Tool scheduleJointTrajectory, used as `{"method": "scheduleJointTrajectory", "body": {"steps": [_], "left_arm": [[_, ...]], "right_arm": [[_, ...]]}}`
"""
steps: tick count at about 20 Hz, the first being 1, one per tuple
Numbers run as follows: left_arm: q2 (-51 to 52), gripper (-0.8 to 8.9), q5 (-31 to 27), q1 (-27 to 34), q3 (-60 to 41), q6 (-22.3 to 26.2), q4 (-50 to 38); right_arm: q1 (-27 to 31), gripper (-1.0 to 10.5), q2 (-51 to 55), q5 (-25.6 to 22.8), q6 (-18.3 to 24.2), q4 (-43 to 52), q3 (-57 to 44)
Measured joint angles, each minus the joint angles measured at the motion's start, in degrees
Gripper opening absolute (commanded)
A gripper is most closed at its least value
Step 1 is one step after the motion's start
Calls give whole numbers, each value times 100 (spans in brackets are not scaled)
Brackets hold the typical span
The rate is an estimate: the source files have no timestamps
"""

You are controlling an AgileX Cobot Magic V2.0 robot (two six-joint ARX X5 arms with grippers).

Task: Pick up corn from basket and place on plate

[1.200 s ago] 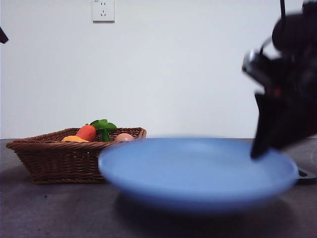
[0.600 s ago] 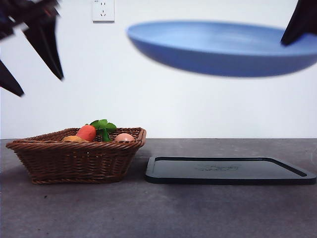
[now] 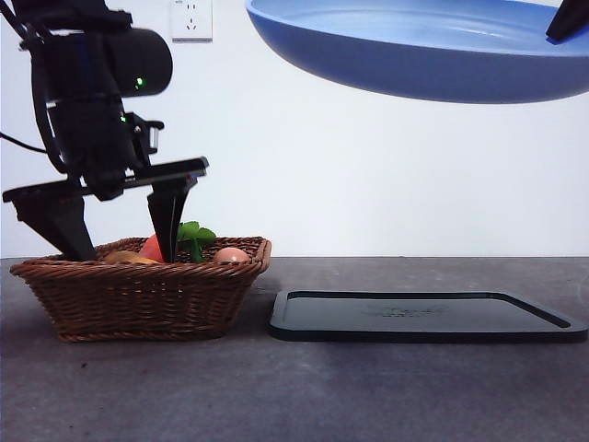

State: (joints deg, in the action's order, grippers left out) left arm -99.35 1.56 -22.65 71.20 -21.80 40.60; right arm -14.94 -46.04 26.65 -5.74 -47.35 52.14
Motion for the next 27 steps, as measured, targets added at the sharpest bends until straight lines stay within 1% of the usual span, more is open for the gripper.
{"method": "scheduleJointTrajectory", "body": {"steps": [5,7,8,10,12,15,17,21,25,27], "left_arm": [[-271,377,-13,-26,13,-175,-201],[-271,296,-17,-55,11,-223,-238],[-271,255,-15,-63,11,-323,-247],[-271,202,-13,-63,15,-483,-258],[-271,164,4,-63,26,-616,-227],[-216,164,149,-61,37,-715,-186],[140,164,179,-74,37,-734,-98],[1228,164,258,-103,37,-737,-98],[2371,164,841,-503,37,-728,-404],[2621,164,914,-872,44,-573,-426]], "right_arm": [[0,3,-2,2,114,0,0],[0,3,-2,2,129,0,0],[0,3,-2,2,142,0,0],[0,3,-2,2,146,0,0],[0,3,-2,0,149,0,0],[0,3,-2,2,155,4,0],[0,3,-2,2,175,9,0],[0,3,-87,2,188,90,0],[0,3,-1093,9,98,442,0],[0,3,-1744,81,-42,791,0]]}}
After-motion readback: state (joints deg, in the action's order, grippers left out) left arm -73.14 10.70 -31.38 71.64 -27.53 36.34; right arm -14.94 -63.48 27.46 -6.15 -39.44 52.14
